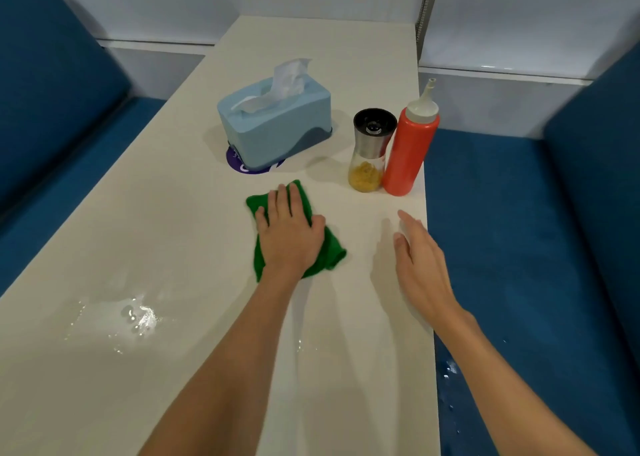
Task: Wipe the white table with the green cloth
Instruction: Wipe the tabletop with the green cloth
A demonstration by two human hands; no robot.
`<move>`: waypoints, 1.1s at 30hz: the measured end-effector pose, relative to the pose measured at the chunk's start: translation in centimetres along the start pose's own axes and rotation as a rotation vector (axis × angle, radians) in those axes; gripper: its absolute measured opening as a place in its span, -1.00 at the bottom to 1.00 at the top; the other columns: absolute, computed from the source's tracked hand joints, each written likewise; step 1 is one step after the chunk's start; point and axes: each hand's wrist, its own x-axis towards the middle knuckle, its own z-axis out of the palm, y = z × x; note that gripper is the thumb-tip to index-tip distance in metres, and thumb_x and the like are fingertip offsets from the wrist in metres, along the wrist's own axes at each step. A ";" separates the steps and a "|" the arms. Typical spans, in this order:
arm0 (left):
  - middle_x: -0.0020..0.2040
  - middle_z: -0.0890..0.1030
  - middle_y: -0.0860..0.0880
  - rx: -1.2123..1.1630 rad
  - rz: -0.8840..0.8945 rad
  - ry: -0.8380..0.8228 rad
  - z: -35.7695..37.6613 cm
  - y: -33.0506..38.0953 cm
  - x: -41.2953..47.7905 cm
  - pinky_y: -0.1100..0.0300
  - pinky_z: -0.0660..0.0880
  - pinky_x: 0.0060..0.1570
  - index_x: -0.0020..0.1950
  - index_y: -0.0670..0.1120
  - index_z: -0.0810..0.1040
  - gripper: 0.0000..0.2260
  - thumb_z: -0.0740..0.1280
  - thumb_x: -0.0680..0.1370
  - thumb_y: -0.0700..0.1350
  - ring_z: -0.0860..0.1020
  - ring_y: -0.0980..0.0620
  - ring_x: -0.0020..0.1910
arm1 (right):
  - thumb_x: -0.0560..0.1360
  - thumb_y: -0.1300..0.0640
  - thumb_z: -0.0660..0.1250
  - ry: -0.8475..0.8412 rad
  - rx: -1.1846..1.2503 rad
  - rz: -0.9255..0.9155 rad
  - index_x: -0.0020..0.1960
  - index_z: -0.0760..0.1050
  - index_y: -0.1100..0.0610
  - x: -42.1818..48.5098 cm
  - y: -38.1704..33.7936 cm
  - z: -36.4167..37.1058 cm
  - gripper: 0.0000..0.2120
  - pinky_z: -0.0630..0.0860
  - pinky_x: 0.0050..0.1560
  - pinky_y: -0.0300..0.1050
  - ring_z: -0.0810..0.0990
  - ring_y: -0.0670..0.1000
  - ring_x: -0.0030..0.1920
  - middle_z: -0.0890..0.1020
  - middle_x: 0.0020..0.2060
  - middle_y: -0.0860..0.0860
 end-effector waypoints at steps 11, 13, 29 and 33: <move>0.42 0.41 -0.02 -0.661 0.262 -0.105 -2.4 1.0 -5.3 0.20 0.17 0.41 0.44 -0.08 0.38 -0.62 0.15 0.61 -0.12 0.34 0.02 0.41 | 0.64 0.02 0.02 0.037 -0.239 -0.038 0.51 0.15 0.06 1.1 -4.2 2.6 -0.55 0.00 0.49 0.18 0.14 0.17 0.49 0.24 0.49 0.12; 0.43 0.40 -0.05 -0.526 0.173 0.006 -2.9 -2.1 -4.6 0.12 0.18 0.42 0.44 -0.10 0.37 -0.60 0.09 0.61 -0.09 0.33 0.00 0.42 | 0.62 -0.14 -0.05 -0.065 -0.386 0.052 0.55 0.04 0.03 1.3 -5.5 5.4 -0.46 -0.15 0.47 0.23 -0.05 0.26 0.52 0.04 0.53 0.18; 0.55 0.20 -0.03 0.003 0.236 0.012 -0.9 -7.1 -4.6 -0.12 0.05 0.42 0.53 -0.03 0.21 -0.45 -0.15 0.59 0.10 0.15 -0.06 0.52 | 0.60 -0.19 -0.18 -0.144 -0.776 -0.154 0.57 -0.04 0.00 3.2 1.6 1.0 -0.42 -0.13 0.47 0.19 -0.11 0.25 0.52 0.02 0.55 0.11; 0.54 0.21 -0.04 -0.009 0.235 0.014 -1.0 -7.1 -4.8 -0.12 0.04 0.42 0.53 -0.04 0.21 -0.46 -0.13 0.59 0.10 0.15 -0.06 0.52 | 0.63 -0.16 -0.18 -0.117 -0.784 -0.072 0.57 -0.10 0.07 2.3 -0.3 3.1 -0.42 -0.15 0.46 0.23 -0.13 0.32 0.51 -0.03 0.54 0.17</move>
